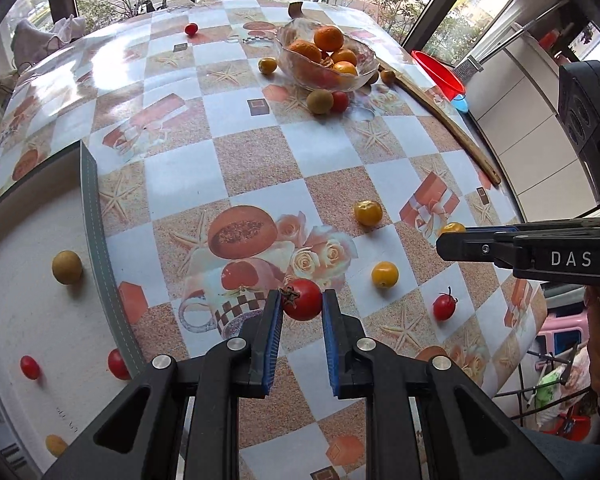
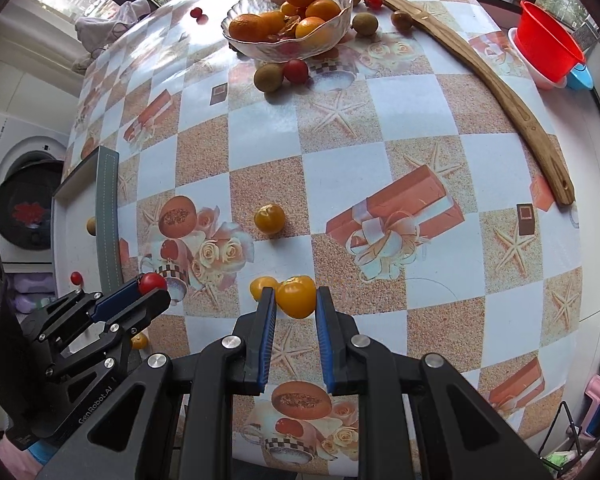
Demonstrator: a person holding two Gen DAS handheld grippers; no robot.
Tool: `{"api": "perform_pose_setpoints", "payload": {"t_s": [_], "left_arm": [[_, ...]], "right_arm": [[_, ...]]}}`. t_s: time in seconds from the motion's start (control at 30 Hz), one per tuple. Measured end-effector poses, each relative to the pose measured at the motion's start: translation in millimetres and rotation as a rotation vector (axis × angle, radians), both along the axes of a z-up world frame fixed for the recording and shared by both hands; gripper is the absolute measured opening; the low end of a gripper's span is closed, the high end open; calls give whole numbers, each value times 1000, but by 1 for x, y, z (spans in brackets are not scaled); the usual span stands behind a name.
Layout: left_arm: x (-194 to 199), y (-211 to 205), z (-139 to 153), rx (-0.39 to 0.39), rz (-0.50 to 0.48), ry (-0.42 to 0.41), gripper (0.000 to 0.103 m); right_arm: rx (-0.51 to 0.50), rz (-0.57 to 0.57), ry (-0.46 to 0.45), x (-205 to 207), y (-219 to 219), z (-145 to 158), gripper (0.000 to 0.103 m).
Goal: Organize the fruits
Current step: 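Carry the yellow and red tomatoes over the white tray with both tools, then open the left tool to drop the red tomato while the right tool drops the yellow tomato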
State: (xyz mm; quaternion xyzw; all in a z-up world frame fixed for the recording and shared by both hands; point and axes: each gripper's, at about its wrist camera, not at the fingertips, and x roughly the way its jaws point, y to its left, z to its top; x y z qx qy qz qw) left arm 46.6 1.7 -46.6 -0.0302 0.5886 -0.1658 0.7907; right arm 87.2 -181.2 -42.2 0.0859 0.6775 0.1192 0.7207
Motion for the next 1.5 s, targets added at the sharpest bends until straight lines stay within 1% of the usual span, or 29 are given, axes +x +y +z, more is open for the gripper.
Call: {"api": "perform_pose_setpoints", "payload": {"t_s": [0.3, 0.47, 0.63, 0.8, 0.97, 1.17, 1.37, 1.4, 1.47, 1.5], "left_arm": [[-31, 76, 9, 13, 172, -21, 21], [-49, 123, 3, 28, 280, -11, 21], [-65, 158, -8, 46, 362, 14, 21], [-74, 175, -25, 71, 400, 48, 21], [-75, 178, -36, 81, 413, 66, 21], [-74, 174, -41, 97, 415, 65, 21], [-76, 173, -47, 117, 417, 92, 22], [-76, 173, -47, 120, 414, 95, 23], [-78, 172, -48, 136, 409, 95, 36], [-79, 171, -47, 148, 410, 88, 59]], "right_arm": [[26, 156, -17, 3, 80, 12, 22], [48, 252, -21, 2, 134, 15, 22], [74, 332, -8, 4, 185, 11, 22], [79, 398, 18, 8, 229, -3, 22], [57, 464, 28, 11, 266, -18, 22], [29, 492, 52, 16, 291, -38, 22], [1, 504, 69, 16, 300, -52, 22], [2, 503, 62, 16, 300, -52, 22], [-5, 514, 57, 16, 303, -53, 22], [-7, 518, 57, 16, 303, -54, 22]]}}
